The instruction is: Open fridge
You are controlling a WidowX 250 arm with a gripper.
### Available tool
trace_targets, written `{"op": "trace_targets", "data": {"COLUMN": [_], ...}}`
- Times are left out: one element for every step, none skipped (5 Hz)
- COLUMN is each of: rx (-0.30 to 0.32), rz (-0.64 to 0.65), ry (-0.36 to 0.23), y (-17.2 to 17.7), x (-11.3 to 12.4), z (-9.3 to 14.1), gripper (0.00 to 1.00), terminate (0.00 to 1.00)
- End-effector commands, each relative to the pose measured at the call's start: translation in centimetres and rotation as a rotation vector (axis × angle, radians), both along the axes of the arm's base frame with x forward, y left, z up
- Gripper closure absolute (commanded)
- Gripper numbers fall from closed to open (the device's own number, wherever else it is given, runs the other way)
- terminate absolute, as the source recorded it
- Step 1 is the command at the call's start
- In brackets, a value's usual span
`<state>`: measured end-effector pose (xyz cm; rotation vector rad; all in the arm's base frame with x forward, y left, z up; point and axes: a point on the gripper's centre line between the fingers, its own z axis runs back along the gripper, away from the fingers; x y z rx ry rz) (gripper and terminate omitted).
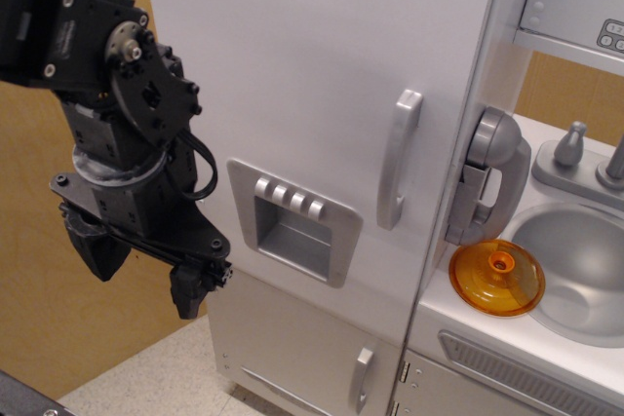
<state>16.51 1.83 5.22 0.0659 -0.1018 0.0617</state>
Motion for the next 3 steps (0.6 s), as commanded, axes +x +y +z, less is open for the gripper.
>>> {"op": "trace_targets", "data": {"rx": [0.0, -0.01, -0.027], "rz": [0.0, -0.012, -0.013], "ry": [0.0, -0.018, -0.049], "y": [0.0, -2.4, -4.4], "x": [0.0, 2.2, 4.3], "z": [0.0, -0.1, -0.2], "gripper": [0.0, 0.0, 0.0], "terminate": [0.0, 0.0, 0.0]}}
